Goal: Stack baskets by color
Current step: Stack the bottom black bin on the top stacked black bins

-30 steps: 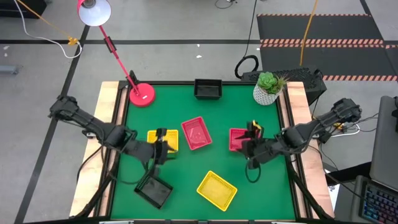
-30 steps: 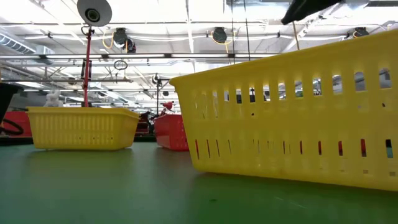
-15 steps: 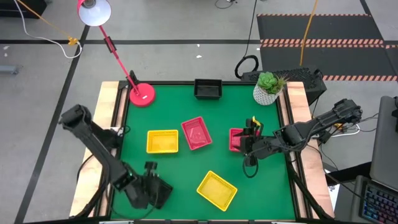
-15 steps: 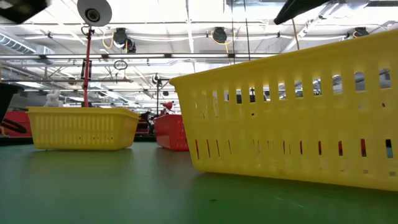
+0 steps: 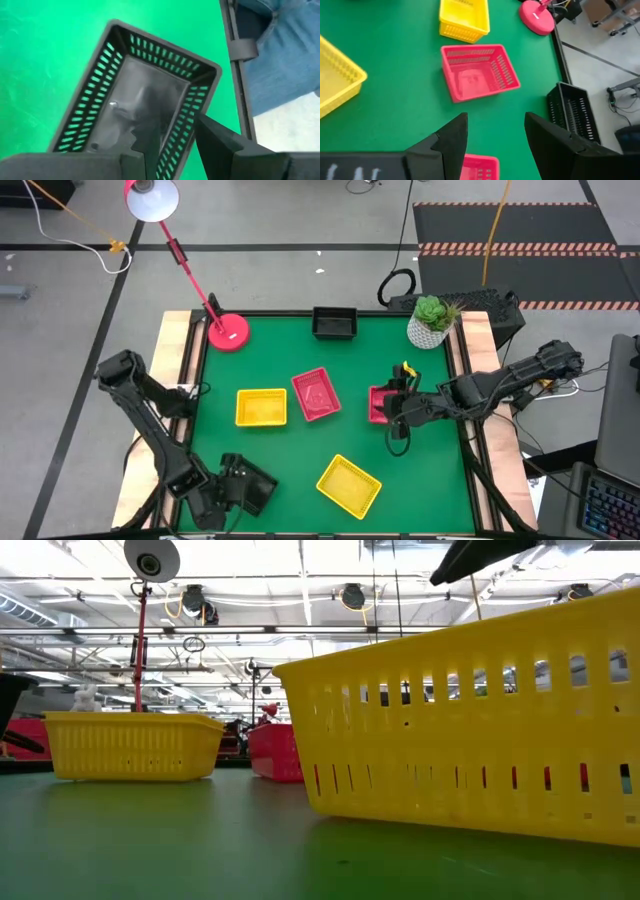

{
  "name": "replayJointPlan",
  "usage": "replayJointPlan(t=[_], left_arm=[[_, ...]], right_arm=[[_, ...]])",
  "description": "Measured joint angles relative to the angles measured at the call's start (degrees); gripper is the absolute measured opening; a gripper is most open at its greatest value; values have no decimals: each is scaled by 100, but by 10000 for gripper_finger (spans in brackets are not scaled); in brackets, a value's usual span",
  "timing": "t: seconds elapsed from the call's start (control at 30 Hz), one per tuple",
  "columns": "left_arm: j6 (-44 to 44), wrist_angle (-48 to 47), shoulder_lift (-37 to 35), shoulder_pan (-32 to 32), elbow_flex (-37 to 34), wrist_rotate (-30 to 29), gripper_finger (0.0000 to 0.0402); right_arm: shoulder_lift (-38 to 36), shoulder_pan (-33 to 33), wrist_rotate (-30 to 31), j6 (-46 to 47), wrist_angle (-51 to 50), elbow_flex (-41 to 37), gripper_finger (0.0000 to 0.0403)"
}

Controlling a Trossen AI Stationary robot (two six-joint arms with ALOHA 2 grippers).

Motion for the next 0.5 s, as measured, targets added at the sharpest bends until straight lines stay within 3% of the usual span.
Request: replayJointPlan(t=[0.13,0.5], left_arm=[[170,175,69,-6,0,363,120],[243,124,389,-244,0,359,120]], right_arm=[[-1,-137,-5,3,66,0,189],[-1,-169,-13,-6,76,0,189]])
